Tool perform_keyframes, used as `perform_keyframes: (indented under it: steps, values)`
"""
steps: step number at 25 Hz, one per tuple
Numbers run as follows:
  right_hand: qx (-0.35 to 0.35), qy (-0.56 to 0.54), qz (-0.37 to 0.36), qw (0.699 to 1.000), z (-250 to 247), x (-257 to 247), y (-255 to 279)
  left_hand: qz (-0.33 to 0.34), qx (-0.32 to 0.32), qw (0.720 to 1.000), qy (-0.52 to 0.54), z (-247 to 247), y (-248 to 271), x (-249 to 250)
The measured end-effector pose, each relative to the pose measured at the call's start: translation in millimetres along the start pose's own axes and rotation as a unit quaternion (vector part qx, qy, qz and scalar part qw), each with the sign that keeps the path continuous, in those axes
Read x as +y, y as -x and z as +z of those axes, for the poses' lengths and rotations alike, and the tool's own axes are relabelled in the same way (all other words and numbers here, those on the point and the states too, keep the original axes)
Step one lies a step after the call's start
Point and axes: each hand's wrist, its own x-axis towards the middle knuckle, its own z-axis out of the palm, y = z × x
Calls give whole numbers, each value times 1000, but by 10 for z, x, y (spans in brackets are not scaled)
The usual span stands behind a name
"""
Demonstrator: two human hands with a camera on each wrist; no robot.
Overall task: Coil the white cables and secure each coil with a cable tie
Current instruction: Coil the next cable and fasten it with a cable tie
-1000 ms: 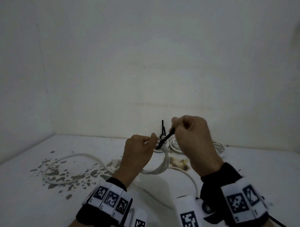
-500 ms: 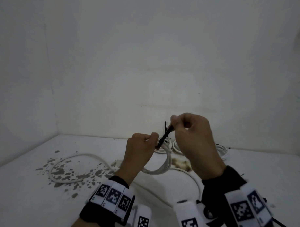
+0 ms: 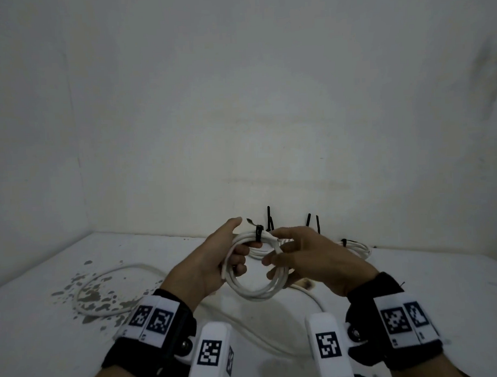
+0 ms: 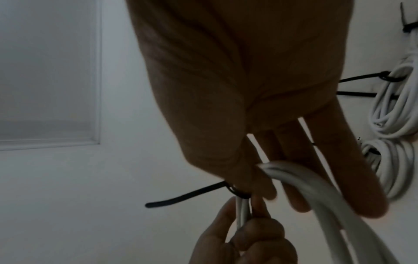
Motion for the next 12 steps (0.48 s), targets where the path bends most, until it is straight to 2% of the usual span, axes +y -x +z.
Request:
perform_keyframes:
  steps: [3,8,12]
  values:
    - [41,-80,-7,996,-68,51,-23,3,-5,1000,30,-44,-18,-7]
    - [117,-130,-13,984,-65,153,-107,-8,-38,999,7,-66,9,-139]
    - [139,-176,6,975,-74,264,-193,7,-21,998,60,31,-11,-222]
